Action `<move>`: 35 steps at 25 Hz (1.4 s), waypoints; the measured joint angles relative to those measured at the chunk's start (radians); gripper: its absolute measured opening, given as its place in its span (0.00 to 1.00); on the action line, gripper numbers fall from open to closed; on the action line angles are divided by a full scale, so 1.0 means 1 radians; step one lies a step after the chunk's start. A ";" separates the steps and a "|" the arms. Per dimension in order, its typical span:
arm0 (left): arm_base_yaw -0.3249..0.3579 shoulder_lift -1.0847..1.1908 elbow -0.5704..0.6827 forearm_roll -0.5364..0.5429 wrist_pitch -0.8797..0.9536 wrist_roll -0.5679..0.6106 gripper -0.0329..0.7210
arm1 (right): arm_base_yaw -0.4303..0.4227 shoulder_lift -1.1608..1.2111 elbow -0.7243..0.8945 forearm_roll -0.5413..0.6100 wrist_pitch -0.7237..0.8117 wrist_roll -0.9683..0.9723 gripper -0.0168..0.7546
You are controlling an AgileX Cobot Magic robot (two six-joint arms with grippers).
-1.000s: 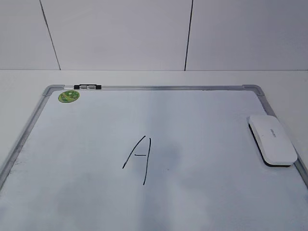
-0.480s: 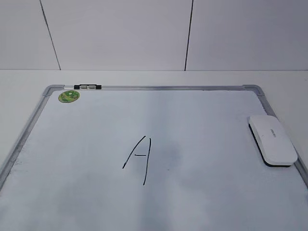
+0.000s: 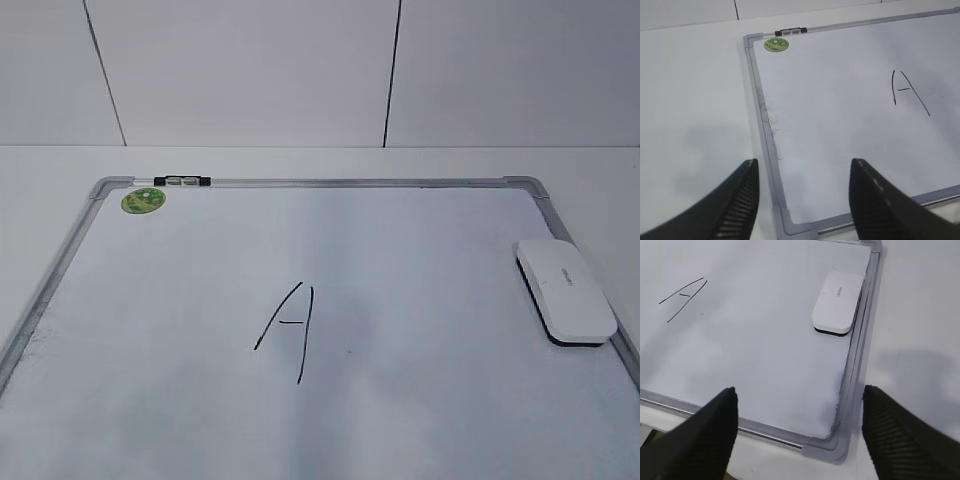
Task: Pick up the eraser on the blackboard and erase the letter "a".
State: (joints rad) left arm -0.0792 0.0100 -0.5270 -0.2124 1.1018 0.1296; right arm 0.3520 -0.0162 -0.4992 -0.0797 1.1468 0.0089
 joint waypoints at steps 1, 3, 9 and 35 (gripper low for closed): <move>0.000 0.000 0.000 -0.002 -0.002 0.000 0.62 | 0.000 0.000 0.000 -0.002 0.000 0.000 0.79; 0.000 0.000 0.000 -0.002 -0.001 0.000 0.62 | 0.000 -0.001 0.000 -0.003 0.000 0.000 0.79; 0.006 0.000 0.000 -0.002 -0.001 0.000 0.62 | -0.013 -0.002 0.000 -0.003 0.000 0.000 0.79; 0.102 0.000 0.000 -0.006 -0.001 0.001 0.62 | -0.257 -0.002 0.000 -0.003 0.000 -0.002 0.79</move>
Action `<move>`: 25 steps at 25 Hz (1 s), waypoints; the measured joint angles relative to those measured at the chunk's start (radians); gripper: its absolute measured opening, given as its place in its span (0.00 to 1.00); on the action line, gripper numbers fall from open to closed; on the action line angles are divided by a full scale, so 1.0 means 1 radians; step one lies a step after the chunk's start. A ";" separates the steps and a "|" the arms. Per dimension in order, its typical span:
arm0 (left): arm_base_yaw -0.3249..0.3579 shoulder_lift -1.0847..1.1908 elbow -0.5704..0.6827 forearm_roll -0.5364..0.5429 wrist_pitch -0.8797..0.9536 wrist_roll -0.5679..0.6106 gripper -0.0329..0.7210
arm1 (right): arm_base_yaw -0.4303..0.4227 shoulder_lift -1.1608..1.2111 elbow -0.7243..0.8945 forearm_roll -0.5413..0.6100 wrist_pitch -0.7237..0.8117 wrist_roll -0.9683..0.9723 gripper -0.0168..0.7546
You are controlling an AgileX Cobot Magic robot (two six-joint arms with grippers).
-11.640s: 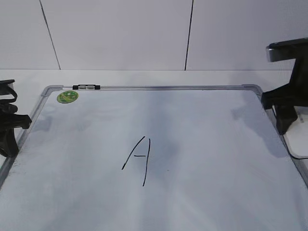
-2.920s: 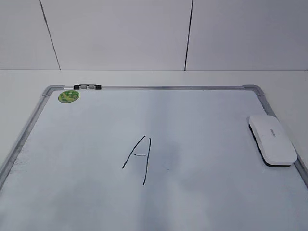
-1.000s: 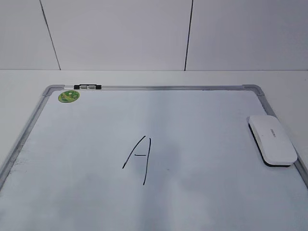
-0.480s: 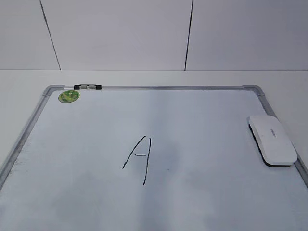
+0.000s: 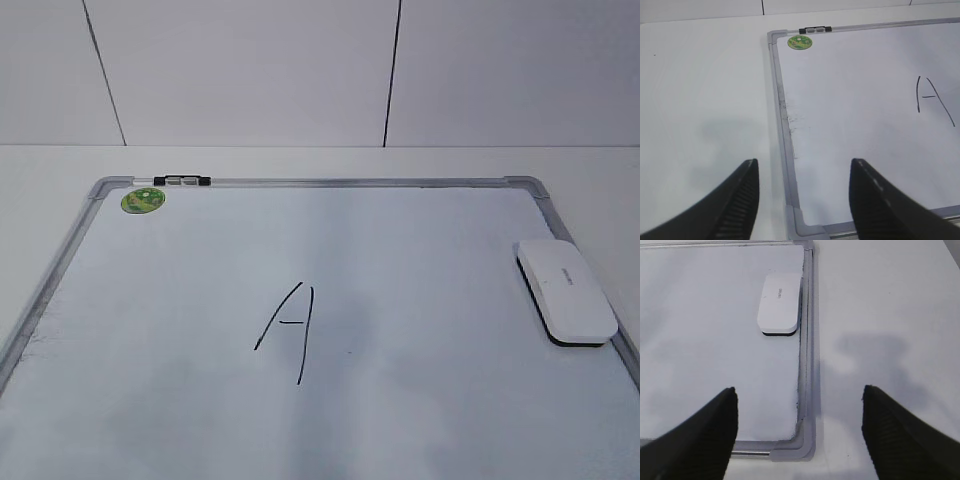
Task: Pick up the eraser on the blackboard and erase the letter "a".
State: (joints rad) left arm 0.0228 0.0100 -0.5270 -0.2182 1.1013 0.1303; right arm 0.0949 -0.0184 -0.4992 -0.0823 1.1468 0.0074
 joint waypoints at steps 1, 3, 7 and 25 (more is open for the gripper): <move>0.000 0.000 0.000 0.000 0.000 0.000 0.62 | 0.000 0.000 0.000 0.000 0.000 0.000 0.79; 0.000 0.000 0.000 0.000 0.000 0.000 0.62 | 0.000 0.000 0.000 0.000 0.000 0.000 0.79; 0.000 0.000 0.000 0.000 0.000 0.000 0.62 | 0.000 0.000 0.000 0.000 0.000 0.000 0.79; 0.000 0.000 0.000 0.000 0.000 0.000 0.62 | 0.000 0.000 0.000 0.000 0.000 0.000 0.79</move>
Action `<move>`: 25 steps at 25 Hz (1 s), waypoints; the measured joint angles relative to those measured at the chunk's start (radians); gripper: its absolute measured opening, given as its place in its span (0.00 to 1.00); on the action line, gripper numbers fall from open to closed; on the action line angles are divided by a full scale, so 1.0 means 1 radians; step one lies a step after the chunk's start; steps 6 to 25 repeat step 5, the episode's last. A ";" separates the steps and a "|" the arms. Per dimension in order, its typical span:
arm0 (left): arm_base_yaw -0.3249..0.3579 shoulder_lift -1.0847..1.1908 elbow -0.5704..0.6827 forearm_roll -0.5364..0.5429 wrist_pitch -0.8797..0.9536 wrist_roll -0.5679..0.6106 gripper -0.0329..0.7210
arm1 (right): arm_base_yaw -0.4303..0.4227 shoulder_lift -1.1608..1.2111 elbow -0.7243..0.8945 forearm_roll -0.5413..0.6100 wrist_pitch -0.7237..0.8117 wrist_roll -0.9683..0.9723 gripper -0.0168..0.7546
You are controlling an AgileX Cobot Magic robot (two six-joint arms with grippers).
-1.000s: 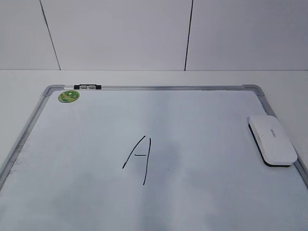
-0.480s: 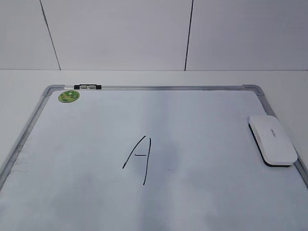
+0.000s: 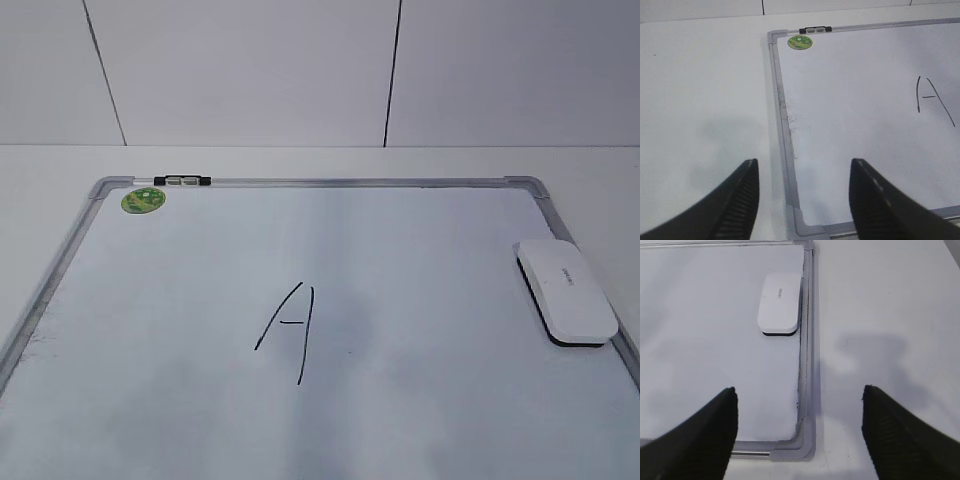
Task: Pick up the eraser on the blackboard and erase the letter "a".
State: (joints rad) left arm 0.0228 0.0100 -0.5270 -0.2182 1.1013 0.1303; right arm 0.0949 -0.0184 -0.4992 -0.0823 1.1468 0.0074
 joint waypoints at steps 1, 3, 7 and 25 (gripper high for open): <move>0.000 0.000 0.000 0.000 0.000 0.000 0.62 | 0.000 0.000 0.000 0.000 0.000 0.000 0.79; 0.000 0.000 0.000 0.000 0.000 0.000 0.62 | 0.000 0.000 0.000 0.000 0.000 0.000 0.79; 0.000 0.000 0.000 0.000 0.000 0.000 0.62 | 0.000 0.000 0.000 0.000 0.000 0.000 0.79; 0.000 0.000 0.000 0.000 0.000 0.000 0.62 | 0.000 0.000 0.000 0.000 0.000 0.000 0.79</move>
